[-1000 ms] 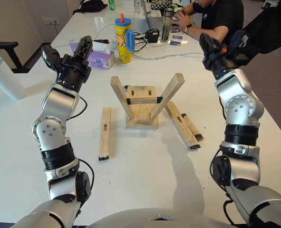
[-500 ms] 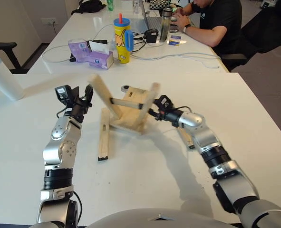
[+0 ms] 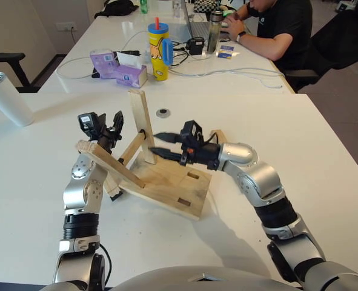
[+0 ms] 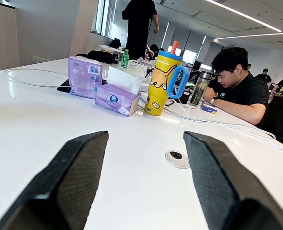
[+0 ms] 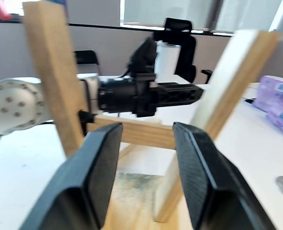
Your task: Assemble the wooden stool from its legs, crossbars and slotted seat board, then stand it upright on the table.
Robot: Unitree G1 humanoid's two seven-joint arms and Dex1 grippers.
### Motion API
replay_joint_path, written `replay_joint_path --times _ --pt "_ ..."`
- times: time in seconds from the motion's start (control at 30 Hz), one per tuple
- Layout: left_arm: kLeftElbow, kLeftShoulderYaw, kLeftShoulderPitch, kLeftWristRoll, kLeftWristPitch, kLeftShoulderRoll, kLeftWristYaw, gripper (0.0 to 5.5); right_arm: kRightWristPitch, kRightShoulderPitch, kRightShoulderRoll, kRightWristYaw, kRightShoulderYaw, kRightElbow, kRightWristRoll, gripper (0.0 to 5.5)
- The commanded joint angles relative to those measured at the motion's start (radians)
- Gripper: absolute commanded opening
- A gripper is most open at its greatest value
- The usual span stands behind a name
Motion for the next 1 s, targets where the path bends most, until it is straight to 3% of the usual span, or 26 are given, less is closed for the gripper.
replay_joint_path --times 0.03,0.13,0.27,0.5,0.63,1.0 --pt "-0.004 0.01 0.007 0.026 0.006 0.005 -0.005 2.92 -0.05 -0.039 -0.02 -0.06 -0.036 0.097 -0.089 1.95" --pt "-0.004 0.022 0.001 0.038 0.011 0.019 -0.009 2.92 -0.093 -0.049 -0.064 -0.082 -0.009 0.171 -0.197 1.95" --pt "0.0 0.025 -0.015 0.069 0.028 0.058 -0.025 2.92 -0.134 -0.008 -0.147 0.026 0.107 0.2 -0.31 1.95" --pt "0.056 0.064 -0.047 0.125 0.059 0.225 -0.118 2.92 0.02 0.062 -0.23 0.263 0.084 0.108 -0.16 1.95" --pt "0.044 0.057 -0.061 0.125 0.06 0.204 -0.122 2.92 0.012 0.053 -0.248 0.225 0.117 0.182 -0.256 1.95" --pt "0.002 0.005 -0.035 0.135 0.073 0.13 -0.118 2.92 0.079 0.108 -0.29 0.251 0.117 0.204 -0.28 1.95"
